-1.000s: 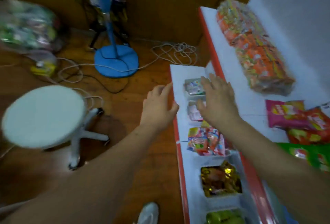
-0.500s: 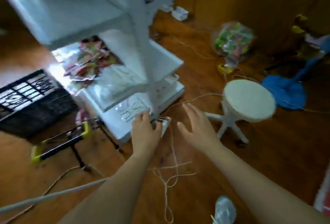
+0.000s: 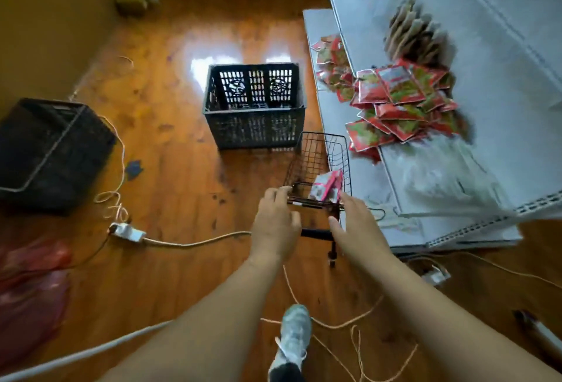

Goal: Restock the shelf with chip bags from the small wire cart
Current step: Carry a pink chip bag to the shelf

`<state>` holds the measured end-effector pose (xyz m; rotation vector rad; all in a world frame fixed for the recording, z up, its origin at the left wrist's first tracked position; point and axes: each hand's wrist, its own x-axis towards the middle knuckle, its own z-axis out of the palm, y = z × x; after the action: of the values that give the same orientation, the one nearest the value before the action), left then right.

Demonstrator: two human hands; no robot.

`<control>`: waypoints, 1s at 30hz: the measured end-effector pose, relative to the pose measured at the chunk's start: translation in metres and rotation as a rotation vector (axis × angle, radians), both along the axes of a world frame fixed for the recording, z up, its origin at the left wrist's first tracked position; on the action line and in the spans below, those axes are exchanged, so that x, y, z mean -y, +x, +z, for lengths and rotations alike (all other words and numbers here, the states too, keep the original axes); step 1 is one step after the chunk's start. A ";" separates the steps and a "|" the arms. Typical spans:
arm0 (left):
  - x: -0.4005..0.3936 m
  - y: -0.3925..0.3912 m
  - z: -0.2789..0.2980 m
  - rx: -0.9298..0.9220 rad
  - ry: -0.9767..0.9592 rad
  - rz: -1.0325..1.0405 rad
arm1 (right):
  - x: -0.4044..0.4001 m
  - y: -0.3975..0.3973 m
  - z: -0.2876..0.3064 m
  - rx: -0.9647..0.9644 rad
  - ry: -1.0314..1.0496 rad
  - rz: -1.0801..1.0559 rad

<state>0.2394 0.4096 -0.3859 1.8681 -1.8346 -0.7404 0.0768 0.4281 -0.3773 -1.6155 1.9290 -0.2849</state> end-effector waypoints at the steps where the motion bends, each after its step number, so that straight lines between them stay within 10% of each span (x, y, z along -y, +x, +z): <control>1: 0.017 -0.002 -0.012 -0.012 0.015 -0.022 | 0.021 0.001 -0.014 0.020 0.015 -0.044; 12: 0.186 -0.079 -0.165 -0.065 0.491 -0.209 | 0.200 -0.033 -0.176 0.137 0.333 -0.325; 21: 0.255 -0.115 -0.277 -0.358 0.949 0.051 | 0.242 -0.035 -0.266 0.016 0.519 -0.457; 30: 0.266 -0.066 -0.272 -0.534 0.903 0.217 | 0.231 -0.022 -0.244 0.769 0.289 -0.842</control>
<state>0.1736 0.1432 -0.6577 1.9899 -0.9834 -1.9723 0.0550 0.1972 -0.6210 -0.3261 1.7774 -0.7806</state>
